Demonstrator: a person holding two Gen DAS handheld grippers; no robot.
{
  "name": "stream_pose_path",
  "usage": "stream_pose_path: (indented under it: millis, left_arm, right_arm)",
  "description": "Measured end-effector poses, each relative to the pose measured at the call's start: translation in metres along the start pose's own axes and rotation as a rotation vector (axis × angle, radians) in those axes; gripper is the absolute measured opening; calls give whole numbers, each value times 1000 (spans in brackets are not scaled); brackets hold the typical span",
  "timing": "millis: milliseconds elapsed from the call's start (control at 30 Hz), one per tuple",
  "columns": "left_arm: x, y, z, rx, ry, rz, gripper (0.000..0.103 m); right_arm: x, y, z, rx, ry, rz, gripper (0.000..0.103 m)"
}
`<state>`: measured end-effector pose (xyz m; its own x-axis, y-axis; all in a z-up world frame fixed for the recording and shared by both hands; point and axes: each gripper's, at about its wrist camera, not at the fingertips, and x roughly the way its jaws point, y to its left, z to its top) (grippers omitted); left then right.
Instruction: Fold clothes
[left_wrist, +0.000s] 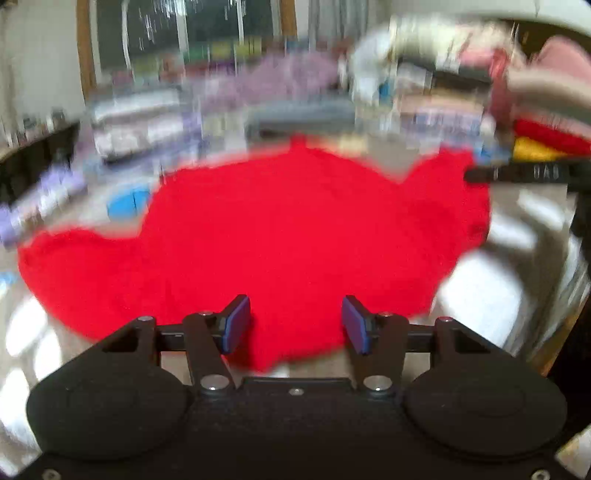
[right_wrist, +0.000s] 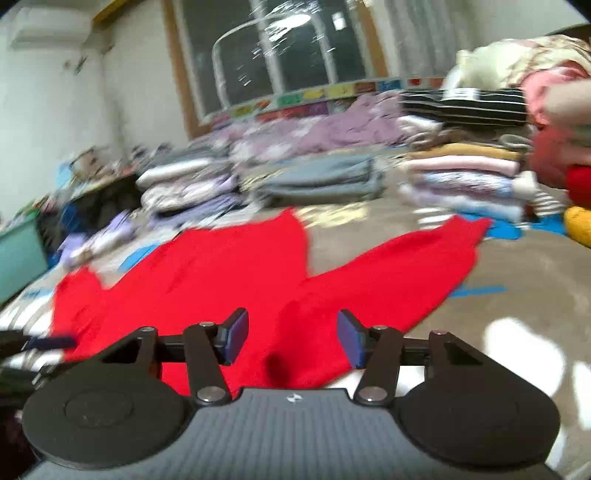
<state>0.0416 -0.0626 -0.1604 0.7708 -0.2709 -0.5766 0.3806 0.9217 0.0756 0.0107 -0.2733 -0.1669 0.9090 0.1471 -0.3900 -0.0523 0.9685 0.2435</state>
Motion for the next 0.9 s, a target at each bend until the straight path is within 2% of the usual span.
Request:
stream_pose_path:
  millis: [67, 133, 233, 300, 333, 400, 433, 500, 567, 633, 733, 800, 833, 900]
  left_arm:
    - [4, 1, 0, -5, 28, -3, 54]
    - [-5, 7, 6, -32, -30, -11, 54]
    - [-12, 25, 12, -88, -112, 69, 54]
    - [-9, 46, 11, -159, -107, 155, 54]
    - [-4, 58, 10, -209, -72, 188, 54]
    - [9, 76, 0, -292, 39, 169, 54]
    - [11, 78, -3, -302, 67, 162, 55]
    - [5, 72, 2, -273, 52, 171, 55]
    - [-3, 72, 4, -286, 0, 153, 55]
    - [-7, 83, 5, -321, -36, 165, 55]
    - [-8, 121, 16, -392, -81, 208, 55]
    - [1, 152, 28, -384, -80, 251, 54]
    - [7, 167, 34, -364, -75, 259, 47]
    - [21, 193, 45, -331, -62, 272, 42]
  right_arm:
    - [20, 2, -7, -77, 108, -61, 54]
    - [41, 4, -15, -158, 229, -127, 51]
    - [36, -5, -15, -79, 203, -102, 50]
    - [31, -11, -14, -41, 172, -99, 50]
    - [29, -15, -13, -20, 155, -98, 50]
    - [29, -14, -11, -11, 143, -93, 50]
    - [30, -13, -10, -9, 138, -90, 51]
    - [31, -12, -8, -3, 127, -85, 52]
    - [32, -11, -6, 2, 117, -79, 52]
    - [33, -9, -4, 8, 106, -74, 52]
    - [34, -8, -1, 16, 90, -65, 52]
    - [36, -7, 0, 21, 81, -60, 52]
    - [36, -7, 0, 24, 78, -58, 52]
    - [38, -6, -1, 20, 71, -43, 52]
